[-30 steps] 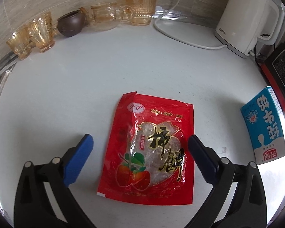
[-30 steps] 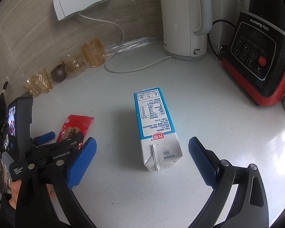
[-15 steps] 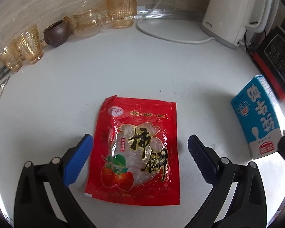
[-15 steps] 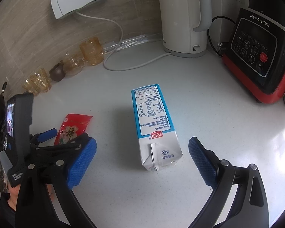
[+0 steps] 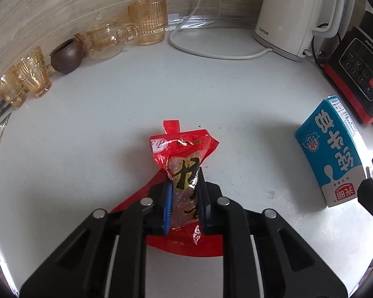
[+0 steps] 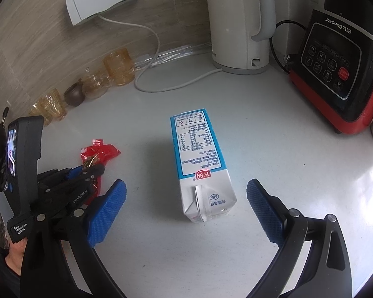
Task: Collect trash
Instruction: 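Grasp the red snack bag with the left tool while the right tool grasps the milk carton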
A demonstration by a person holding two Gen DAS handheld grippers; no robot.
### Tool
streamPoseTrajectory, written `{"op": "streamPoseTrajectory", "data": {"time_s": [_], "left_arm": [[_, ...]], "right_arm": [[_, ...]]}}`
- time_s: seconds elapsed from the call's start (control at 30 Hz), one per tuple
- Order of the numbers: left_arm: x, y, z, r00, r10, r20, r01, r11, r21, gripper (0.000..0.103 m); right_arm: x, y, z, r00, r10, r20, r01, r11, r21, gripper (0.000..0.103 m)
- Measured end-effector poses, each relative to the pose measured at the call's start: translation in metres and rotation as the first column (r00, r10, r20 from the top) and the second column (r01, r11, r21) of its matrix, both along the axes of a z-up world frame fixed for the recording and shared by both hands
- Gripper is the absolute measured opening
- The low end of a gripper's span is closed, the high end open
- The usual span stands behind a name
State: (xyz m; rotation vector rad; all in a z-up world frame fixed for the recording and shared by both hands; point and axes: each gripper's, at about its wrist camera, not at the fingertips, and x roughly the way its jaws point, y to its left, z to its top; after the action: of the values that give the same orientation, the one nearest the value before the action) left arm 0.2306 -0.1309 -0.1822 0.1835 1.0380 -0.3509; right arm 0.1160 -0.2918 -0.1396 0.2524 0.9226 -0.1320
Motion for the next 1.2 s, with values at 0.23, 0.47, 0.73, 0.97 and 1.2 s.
{"op": "streamPoseTrajectory", "data": {"time_s": [0.23,0.47,0.73,0.97,1.2], "left_arm": [[-0.007,0.0,0.015,1.0,-0.004,0.023,0.003,1.0,0.007,0.015],[-0.02,0.001,0.03,1.0,-0.014,-0.002,0.014,0.999,-0.03,0.015],[-0.032,0.007,0.037,1.0,-0.011,-0.011,0.011,0.999,-0.042,0.015],[-0.043,0.014,0.044,1.0,0.005,-0.001,-0.005,0.999,-0.041,0.015],[-0.066,0.021,0.059,0.999,0.018,0.026,-0.017,0.999,-0.042,0.015]], "right_arm": [[0.002,-0.002,0.0,1.0,0.0,-0.008,0.0,1.0,-0.014,0.097],[0.024,-0.004,-0.006,0.999,0.04,-0.036,-0.042,0.997,-0.062,0.097],[0.046,-0.006,-0.021,0.994,0.055,-0.094,-0.067,0.99,-0.123,0.084],[0.037,-0.014,-0.023,0.993,0.054,-0.103,-0.058,0.998,-0.036,0.041],[0.009,-0.003,0.003,0.995,0.075,-0.061,-0.077,0.997,-0.031,0.041]]}}
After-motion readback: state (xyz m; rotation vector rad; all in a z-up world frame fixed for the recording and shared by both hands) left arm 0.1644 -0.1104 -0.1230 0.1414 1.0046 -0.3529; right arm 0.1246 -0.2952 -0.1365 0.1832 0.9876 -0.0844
